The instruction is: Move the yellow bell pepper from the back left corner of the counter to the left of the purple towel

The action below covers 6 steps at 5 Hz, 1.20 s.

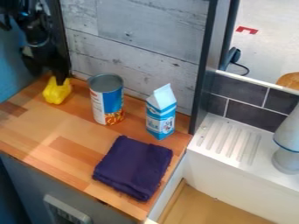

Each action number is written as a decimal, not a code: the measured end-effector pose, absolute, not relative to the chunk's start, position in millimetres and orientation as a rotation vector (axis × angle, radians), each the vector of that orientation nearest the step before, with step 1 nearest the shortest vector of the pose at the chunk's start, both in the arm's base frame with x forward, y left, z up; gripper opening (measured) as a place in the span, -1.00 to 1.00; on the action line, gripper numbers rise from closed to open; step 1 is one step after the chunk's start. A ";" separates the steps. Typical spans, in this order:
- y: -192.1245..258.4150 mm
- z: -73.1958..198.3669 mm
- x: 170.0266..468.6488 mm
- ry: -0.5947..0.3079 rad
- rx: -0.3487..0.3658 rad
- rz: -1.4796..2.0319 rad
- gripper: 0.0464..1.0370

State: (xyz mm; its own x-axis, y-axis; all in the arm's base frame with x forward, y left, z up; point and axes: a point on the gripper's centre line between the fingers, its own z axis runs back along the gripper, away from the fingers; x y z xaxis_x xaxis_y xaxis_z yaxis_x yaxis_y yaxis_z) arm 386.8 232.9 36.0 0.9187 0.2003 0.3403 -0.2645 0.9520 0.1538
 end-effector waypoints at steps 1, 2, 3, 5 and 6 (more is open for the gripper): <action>238.0 31.7 390.5 -0.313 0.179 0.275 0.93; 238.2 28.2 390.9 -0.303 0.172 0.286 0.93; 234.0 21.4 395.5 -0.301 0.111 0.291 0.93; 238.3 13.7 390.4 -0.329 -0.006 0.321 0.85; 242.9 10.8 391.5 -0.304 0.003 0.342 0.55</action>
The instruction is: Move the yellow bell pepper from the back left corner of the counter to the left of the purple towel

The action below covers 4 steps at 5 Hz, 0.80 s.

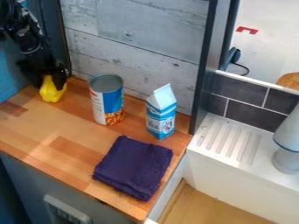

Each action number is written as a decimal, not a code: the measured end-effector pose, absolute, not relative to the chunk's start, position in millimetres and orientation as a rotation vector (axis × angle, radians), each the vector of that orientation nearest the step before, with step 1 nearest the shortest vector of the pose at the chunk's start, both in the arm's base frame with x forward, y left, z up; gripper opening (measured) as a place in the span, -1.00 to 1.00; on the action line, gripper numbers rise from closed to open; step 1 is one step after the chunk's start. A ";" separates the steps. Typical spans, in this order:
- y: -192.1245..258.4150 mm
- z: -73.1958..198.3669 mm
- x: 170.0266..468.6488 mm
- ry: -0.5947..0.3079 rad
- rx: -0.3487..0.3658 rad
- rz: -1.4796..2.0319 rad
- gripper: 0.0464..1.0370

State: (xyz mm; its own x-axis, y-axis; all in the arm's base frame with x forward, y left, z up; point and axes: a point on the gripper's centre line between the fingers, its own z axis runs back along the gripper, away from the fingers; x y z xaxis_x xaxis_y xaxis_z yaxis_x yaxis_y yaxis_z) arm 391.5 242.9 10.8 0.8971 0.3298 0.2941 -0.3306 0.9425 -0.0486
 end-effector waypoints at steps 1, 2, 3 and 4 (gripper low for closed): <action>244.6 11.1 391.7 -0.299 0.008 0.351 0.55; 241.2 11.8 389.9 -0.276 -0.011 0.362 0.55; 229.7 38.4 395.0 -0.325 -0.081 0.378 0.55; 211.9 113.9 389.5 -0.457 -0.102 0.332 0.55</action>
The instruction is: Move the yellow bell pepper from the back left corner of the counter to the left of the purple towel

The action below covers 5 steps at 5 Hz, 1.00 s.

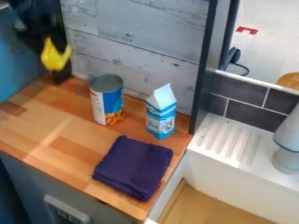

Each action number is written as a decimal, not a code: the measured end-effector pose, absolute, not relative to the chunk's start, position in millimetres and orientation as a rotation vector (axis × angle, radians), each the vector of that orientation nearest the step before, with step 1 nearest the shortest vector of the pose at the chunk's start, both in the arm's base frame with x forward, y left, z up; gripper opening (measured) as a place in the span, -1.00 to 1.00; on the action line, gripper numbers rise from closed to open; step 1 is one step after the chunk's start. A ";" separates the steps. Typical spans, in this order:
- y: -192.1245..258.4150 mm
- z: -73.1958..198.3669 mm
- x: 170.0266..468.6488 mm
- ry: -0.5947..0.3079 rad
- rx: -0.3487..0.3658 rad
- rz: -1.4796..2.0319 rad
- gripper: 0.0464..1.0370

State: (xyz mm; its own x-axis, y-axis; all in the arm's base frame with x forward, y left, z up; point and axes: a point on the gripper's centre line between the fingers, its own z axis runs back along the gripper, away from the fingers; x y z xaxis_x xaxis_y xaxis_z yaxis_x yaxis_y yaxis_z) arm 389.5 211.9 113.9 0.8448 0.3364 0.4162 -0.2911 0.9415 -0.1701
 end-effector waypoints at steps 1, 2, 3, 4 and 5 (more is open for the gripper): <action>193.6 141.3 373.9 -0.430 -0.113 0.302 0.55; 174.7 148.9 349.4 -0.397 -0.094 0.298 0.55; 164.9 125.4 309.6 -0.256 -0.071 0.379 0.55; 144.7 99.9 279.3 -0.161 -0.053 0.344 0.55; 136.4 76.0 255.7 -0.105 0.003 0.288 0.55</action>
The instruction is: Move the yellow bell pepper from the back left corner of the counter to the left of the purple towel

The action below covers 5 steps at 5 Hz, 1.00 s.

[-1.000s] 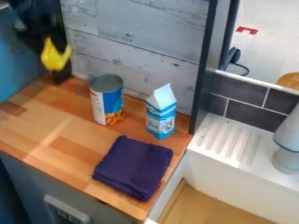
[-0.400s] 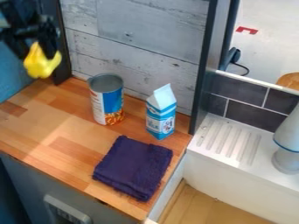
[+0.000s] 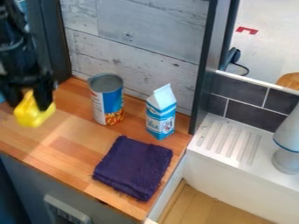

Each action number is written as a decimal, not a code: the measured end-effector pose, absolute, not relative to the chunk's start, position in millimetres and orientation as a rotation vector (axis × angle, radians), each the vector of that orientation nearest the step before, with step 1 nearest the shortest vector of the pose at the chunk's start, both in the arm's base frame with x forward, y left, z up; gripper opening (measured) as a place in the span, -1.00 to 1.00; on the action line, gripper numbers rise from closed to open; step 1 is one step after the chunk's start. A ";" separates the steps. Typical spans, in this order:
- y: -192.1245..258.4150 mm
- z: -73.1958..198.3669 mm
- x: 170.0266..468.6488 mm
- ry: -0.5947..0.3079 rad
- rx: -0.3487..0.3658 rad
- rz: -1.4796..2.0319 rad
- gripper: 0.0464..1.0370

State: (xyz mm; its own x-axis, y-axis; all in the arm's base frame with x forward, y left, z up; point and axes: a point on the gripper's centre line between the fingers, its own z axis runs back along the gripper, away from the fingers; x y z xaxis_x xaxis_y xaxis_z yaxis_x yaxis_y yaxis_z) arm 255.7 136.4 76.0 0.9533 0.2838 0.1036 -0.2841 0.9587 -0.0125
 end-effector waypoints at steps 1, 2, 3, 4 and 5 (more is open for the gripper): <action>140.9 63.9 253.5 -0.128 0.019 0.258 0.55; 134.0 49.8 257.2 -0.112 0.013 0.215 0.55; 114.0 34.5 265.8 -0.078 -0.004 0.158 0.55; 102.2 29.8 283.4 -0.067 -0.012 0.130 0.55; 95.1 17.3 291.2 -0.050 -0.017 0.128 0.55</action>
